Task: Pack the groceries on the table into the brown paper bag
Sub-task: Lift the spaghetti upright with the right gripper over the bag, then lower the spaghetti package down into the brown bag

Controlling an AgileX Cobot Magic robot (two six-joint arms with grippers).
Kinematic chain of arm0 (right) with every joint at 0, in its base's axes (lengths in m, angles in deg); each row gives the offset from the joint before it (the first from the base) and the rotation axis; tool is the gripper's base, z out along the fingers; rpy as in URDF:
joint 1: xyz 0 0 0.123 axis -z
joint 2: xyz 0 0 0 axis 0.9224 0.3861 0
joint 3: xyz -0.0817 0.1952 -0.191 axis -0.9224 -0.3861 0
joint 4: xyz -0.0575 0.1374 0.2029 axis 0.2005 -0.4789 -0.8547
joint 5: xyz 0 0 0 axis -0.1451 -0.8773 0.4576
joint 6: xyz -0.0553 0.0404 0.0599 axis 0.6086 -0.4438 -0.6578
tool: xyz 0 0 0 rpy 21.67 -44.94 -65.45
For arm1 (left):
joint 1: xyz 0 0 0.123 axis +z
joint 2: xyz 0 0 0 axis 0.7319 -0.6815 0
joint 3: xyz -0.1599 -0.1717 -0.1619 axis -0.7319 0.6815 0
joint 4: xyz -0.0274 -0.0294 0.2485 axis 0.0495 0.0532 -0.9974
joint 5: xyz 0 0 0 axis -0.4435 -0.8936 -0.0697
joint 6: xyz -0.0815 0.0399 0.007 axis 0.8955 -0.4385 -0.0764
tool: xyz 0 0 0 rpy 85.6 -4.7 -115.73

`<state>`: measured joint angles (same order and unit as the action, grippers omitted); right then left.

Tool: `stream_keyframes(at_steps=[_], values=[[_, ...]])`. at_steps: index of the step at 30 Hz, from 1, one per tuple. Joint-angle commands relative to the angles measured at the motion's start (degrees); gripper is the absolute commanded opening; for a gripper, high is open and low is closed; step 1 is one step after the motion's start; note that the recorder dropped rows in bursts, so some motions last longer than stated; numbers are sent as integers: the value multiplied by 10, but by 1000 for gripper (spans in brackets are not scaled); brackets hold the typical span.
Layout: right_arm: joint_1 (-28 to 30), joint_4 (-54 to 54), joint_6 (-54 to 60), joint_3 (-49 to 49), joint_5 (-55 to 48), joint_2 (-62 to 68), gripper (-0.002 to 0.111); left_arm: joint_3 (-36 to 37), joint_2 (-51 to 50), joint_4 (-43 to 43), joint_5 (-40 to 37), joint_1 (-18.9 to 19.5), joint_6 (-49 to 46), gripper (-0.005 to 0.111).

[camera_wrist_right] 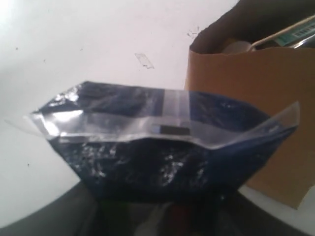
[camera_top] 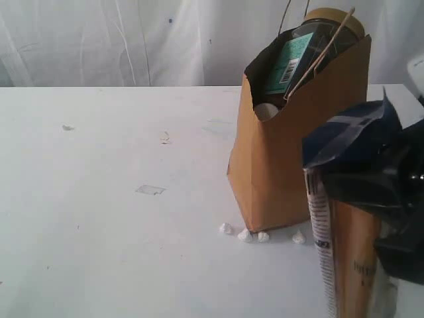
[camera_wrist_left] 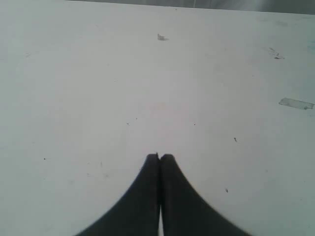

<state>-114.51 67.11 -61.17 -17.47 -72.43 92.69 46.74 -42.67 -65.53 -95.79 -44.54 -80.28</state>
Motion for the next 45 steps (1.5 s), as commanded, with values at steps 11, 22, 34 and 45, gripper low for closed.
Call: stream_keyframes(at_steps=[11,22,34,45], values=[[4,385,-326,207,274,41,0,0,3,1,2,1,3,0],[4,580,-492,305,332,124,0,0,3,1,2,1,3,0],[26,611,-492,305,347,214,0,0,3,1,2,1,3,0],[63,607,-583,347,481,237,0,0,3,1,2,1,3,0]])
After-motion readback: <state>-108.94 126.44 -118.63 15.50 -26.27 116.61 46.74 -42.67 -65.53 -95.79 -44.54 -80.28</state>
